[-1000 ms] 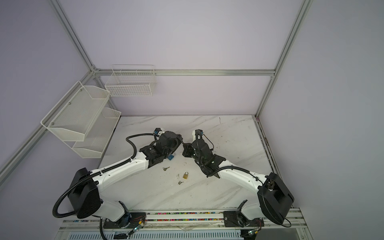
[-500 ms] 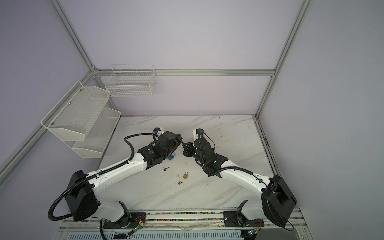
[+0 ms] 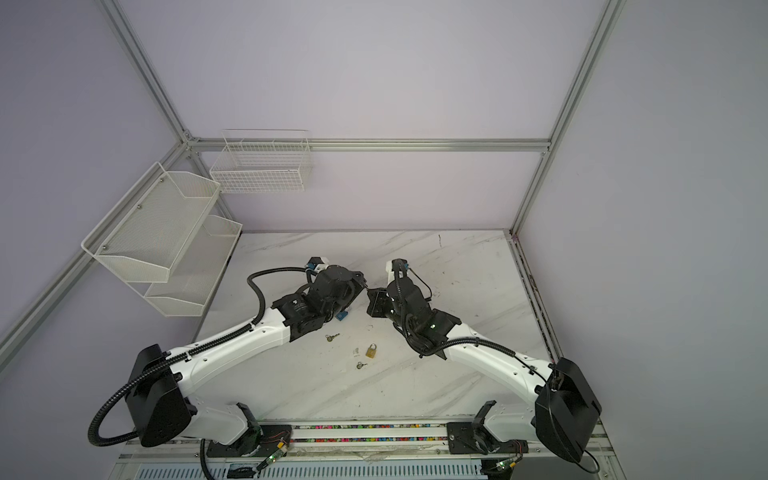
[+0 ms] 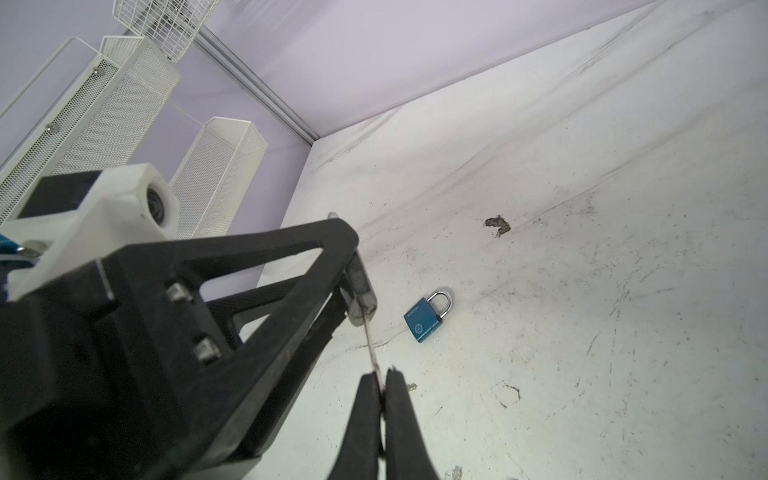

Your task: Unlock with the key

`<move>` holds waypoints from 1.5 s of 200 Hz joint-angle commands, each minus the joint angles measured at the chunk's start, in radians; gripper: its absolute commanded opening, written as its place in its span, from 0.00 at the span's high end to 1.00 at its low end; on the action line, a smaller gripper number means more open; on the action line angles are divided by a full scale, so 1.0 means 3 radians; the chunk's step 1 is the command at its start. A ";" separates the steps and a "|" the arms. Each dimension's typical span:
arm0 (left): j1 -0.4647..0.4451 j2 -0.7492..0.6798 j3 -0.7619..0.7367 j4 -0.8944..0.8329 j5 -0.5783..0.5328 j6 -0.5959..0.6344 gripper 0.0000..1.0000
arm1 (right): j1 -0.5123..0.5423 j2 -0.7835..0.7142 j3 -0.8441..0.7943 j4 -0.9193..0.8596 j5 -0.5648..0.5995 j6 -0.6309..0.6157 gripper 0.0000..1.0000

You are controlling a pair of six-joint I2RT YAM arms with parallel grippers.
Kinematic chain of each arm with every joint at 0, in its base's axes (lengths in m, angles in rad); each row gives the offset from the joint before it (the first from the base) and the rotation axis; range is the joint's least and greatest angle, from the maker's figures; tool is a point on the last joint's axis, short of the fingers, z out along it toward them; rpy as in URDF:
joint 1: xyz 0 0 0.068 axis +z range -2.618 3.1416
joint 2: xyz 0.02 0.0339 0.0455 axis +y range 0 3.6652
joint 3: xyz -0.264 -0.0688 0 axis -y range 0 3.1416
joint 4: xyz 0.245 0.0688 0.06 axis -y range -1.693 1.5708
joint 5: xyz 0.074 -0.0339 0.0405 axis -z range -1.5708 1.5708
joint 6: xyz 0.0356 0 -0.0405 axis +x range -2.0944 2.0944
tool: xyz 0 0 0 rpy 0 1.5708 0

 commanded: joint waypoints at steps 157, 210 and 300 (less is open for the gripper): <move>0.0052 -0.0351 -0.0461 0.0647 0.0010 -0.0574 1.00 | 0.0067 0.0531 0.0337 -0.0244 0.0125 0.0259 1.00; 0.0024 -0.0350 -0.0445 0.0759 0.0082 -0.0474 1.00 | 0.0070 0.0630 0.0425 -0.0113 -0.0046 0.0200 1.00; 0.0127 -0.0469 -0.0331 0.0232 -0.0026 -0.0379 1.00 | 0.0070 -0.0049 0.0107 -0.0055 0.0018 -0.0215 1.00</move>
